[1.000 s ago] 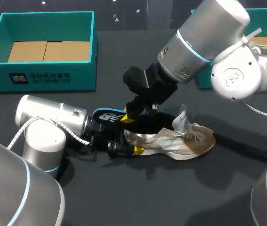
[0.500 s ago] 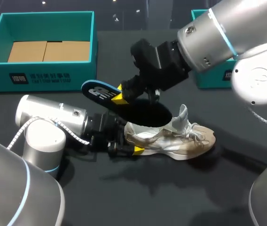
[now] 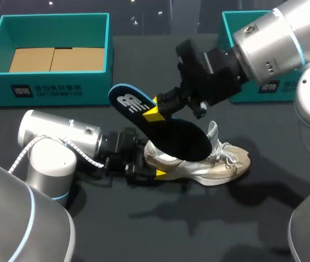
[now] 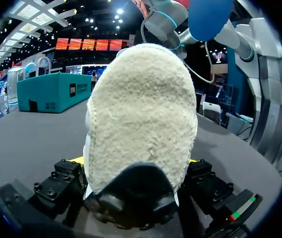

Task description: Take the shoe out of the shoebox, open the shoe tongue, remove and reinsert the insole, then place the shoe into the shoebox

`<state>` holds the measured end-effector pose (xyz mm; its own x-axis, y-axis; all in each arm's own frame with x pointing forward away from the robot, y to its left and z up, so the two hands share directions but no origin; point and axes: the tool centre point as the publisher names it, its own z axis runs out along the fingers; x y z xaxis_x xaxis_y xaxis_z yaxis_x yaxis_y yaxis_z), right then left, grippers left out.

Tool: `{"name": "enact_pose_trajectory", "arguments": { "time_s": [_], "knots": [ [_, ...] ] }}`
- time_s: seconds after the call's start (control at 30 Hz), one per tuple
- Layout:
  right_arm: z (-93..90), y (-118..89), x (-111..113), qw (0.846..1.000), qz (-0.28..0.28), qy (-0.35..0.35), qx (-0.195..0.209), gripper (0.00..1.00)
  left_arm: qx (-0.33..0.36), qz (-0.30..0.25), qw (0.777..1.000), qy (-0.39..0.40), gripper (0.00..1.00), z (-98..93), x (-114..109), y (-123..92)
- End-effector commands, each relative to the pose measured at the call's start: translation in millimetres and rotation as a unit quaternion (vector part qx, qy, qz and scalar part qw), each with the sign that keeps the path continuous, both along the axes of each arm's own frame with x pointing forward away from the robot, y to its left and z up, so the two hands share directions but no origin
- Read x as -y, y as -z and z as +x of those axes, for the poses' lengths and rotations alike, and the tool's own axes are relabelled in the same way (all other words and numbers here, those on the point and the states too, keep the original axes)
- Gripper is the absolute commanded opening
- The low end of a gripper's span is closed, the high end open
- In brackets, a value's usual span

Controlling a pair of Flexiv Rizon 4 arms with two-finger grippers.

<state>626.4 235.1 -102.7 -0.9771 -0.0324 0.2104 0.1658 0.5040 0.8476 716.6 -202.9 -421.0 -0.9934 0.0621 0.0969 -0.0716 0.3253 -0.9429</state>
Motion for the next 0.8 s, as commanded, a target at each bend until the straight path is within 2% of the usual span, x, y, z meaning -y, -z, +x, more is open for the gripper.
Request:
{"name": "enact_pose_trajectory", "arguments": {
  "time_s": [0.03,0.4,0.6,0.8],
  "knots": [
    [-22.0,8,46,0.995,0.075,0.062,-0.004,0.0,0.0,0.001,1.0,0.0,0.0,-1.7,-2,3],
    [-22.0,8,46,0.995,0.075,0.062,-0.004,0.0,0.0,0.001,1.0,0.0,0.0,-1.7,-2,3],
    [-32.3,21,66,0.984,0.127,0.123,-0.022,0.0,0.0,0.001,1.0,0.0,0.0,-1.7,-2,3],
    [-40.7,21,82,0.976,0.149,0.155,-0.03,0.0,0.0,0.001,1.0,0.0,0.0,-1.7,-2,3]
  ]
}}
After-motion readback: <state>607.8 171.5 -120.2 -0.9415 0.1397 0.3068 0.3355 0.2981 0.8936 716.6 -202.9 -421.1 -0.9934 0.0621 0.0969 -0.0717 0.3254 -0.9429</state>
